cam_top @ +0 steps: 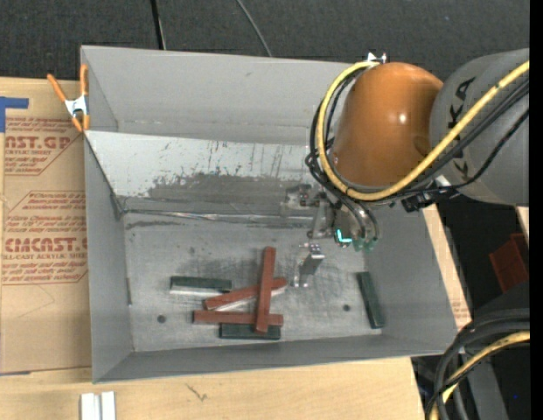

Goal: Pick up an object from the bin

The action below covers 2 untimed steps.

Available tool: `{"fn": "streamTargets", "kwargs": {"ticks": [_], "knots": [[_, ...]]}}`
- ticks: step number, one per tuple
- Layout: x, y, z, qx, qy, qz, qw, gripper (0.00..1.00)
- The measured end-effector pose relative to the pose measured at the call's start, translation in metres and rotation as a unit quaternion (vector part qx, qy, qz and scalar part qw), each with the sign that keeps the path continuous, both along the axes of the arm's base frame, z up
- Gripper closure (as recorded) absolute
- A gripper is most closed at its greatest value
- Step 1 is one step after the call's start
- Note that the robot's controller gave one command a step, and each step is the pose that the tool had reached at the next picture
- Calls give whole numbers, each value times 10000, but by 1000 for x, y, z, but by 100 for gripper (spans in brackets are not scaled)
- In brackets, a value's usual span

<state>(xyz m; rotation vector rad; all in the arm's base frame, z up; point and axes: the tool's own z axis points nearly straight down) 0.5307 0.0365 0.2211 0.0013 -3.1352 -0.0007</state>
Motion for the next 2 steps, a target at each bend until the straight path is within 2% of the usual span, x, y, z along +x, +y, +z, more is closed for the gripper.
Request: {"fn": "streamTargets", "kwargs": {"ticks": [1,2], "knots": [[2,0,4,2,-39,-1,10000,0],[-5,8,-46,5,-70,-125,9999,0]]}}
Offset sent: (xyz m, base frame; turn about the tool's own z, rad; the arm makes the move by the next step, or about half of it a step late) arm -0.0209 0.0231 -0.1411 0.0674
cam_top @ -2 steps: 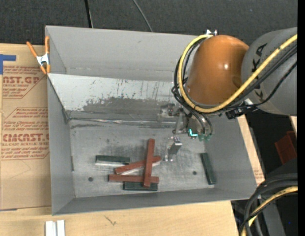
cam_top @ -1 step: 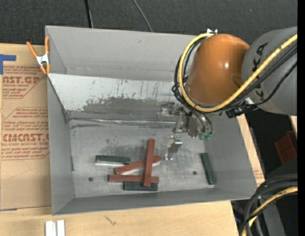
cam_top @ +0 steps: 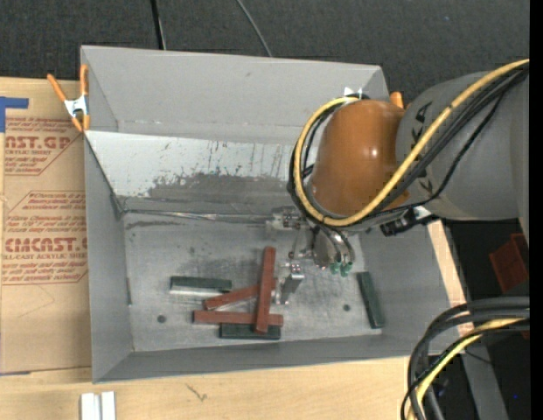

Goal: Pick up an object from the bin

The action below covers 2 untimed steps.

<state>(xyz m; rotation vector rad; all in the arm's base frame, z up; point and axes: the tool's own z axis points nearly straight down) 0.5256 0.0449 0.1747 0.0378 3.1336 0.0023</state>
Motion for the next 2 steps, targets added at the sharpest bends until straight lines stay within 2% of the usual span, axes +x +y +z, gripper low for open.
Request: {"fn": "streamTargets", "kwargs": {"ticks": [1,2], "knots": [[-11,-6,-68,-6,15,309,9995,0],[59,33,-101,-4,72,434,9990,100]]}}
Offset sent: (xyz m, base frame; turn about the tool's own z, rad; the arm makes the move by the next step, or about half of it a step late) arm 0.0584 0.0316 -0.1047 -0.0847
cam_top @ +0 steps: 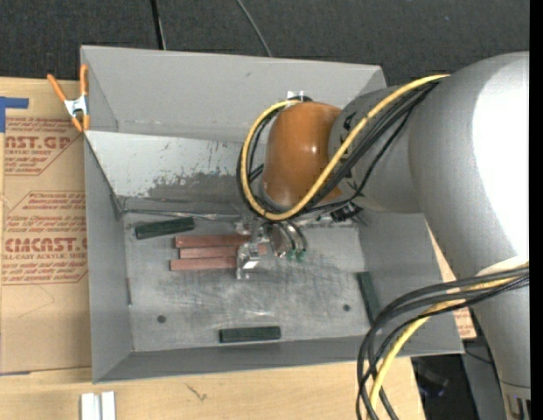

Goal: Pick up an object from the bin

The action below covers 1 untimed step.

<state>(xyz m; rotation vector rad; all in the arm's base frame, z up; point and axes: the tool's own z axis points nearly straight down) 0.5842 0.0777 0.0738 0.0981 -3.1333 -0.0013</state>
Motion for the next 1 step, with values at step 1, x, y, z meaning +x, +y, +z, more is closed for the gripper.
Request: {"fn": "streamTargets", "kwargs": {"ticks": [1], "knots": [[0,0,0,1,-6,-2,10000,100]]}}
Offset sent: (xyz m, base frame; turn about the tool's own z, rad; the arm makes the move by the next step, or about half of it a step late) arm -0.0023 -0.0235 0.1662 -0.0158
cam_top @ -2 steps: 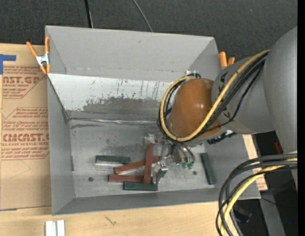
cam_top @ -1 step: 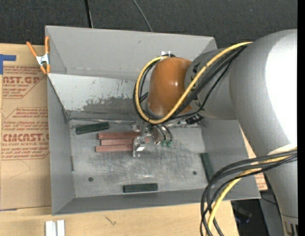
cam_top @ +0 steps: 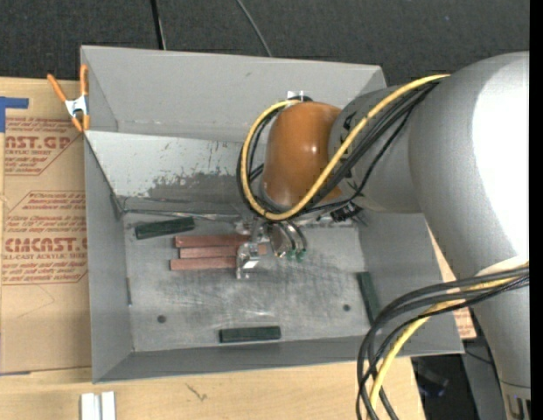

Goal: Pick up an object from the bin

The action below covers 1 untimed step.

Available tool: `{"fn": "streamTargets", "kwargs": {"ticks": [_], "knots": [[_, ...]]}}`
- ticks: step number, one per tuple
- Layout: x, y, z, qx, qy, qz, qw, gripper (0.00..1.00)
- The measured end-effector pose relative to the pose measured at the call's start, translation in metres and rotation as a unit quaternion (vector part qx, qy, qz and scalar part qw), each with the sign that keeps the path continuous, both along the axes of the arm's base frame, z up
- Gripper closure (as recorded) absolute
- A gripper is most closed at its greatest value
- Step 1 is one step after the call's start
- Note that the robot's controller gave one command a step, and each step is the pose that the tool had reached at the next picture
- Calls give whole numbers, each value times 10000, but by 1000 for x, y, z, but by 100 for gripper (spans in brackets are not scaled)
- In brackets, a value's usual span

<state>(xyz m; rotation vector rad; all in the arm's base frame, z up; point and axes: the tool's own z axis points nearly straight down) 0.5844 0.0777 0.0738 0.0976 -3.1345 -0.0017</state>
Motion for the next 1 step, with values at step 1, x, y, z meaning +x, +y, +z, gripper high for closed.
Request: {"fn": "streamTargets", "kwargs": {"ticks": [1], "knots": [[-2,-23,166,-6,-40,81,10000,100]]}}
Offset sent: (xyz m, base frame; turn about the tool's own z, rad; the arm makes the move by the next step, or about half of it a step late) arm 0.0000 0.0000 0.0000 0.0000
